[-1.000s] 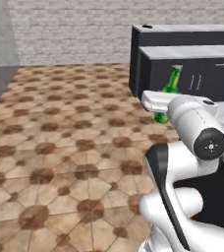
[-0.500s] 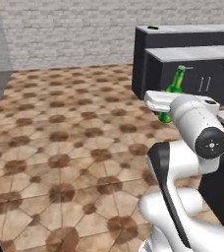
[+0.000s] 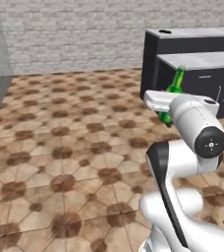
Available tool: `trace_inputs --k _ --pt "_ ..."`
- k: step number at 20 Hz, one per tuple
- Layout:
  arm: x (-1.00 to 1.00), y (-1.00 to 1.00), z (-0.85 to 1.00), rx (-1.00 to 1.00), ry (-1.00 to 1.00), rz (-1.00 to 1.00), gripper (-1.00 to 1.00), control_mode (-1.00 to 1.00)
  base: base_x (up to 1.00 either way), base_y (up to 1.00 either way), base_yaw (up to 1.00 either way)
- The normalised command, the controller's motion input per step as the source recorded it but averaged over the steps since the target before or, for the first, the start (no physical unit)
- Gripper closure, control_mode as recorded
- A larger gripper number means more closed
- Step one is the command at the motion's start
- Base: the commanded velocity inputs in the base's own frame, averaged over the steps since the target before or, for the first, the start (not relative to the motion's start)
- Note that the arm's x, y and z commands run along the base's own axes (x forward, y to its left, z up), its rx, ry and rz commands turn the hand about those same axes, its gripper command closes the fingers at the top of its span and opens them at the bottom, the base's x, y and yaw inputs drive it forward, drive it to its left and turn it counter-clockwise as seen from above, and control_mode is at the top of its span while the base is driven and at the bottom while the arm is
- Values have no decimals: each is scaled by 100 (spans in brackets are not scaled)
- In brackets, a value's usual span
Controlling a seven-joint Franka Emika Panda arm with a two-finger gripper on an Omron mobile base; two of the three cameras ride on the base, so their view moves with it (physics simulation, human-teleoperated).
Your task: Open the cabinet directly in front. Then move the beer and the cup to the dining counter with the candle on it.
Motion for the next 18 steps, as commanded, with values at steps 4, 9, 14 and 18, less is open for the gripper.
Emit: trace_inputs --k 4,9,14,18 --pt "0 0 0 0 0 0 100 100 100 -15 0" --pt "0 0 0 0 0 0 100 100 100 -9 -1" --pt "0 0 0 0 0 0 100 100 100 -6 -3" --pt "0 0 0 0 0 0 100 100 100 0 -10"
